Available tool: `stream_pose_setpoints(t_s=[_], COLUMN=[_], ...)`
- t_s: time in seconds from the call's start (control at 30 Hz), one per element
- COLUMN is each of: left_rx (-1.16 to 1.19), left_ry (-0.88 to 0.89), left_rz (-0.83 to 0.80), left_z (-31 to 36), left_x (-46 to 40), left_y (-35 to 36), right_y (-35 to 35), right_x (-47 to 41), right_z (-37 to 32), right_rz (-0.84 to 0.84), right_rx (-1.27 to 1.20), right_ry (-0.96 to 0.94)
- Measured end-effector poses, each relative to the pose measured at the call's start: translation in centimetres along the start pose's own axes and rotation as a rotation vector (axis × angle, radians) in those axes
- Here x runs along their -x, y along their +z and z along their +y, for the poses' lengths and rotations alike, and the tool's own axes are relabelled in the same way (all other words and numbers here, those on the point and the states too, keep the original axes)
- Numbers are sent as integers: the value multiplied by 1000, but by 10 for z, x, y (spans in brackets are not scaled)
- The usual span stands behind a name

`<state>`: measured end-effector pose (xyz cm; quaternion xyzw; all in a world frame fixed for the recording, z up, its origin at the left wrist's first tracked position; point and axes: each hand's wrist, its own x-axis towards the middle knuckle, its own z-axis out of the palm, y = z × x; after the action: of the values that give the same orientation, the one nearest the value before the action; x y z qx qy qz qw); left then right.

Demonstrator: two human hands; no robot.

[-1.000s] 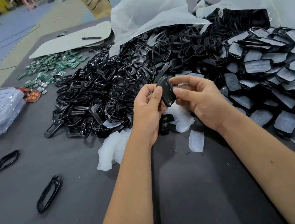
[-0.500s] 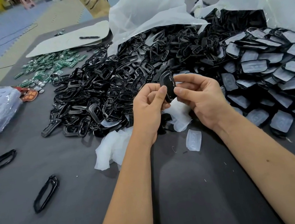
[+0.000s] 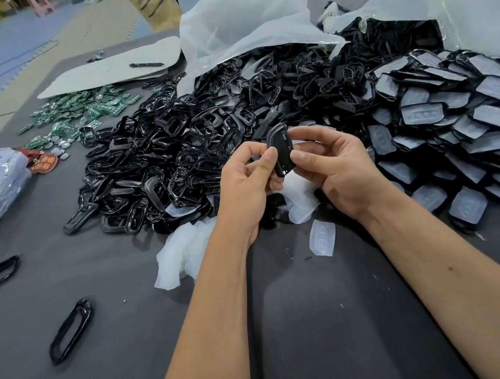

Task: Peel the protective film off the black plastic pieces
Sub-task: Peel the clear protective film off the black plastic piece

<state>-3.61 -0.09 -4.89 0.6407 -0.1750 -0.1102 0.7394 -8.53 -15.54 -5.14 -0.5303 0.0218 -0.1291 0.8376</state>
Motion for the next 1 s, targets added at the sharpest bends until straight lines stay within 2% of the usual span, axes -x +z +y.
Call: stream_pose_setpoints(t_s=[0.3, 0.47, 0.77, 0.9, 1.0], left_rx=[-11, -23, -131, -128, -275], left_ry=[15, 22, 126, 90, 101], left_rz=[10, 57, 184, 124, 48], left_z=[0, 0, 13, 19, 22], left_x=[2, 0, -11, -23, -32], left_y=[0, 2, 21, 56, 88], right_y=[-1, 1, 6, -11, -31], right_x=[0, 0, -1, -2, -5], right_z=[0, -1, -33, -60, -86], right_rz=[-24, 16, 196, 270, 361], right_rx=[12, 93, 996, 1291, 1441], right_ry=[3, -77, -495, -588, -579])
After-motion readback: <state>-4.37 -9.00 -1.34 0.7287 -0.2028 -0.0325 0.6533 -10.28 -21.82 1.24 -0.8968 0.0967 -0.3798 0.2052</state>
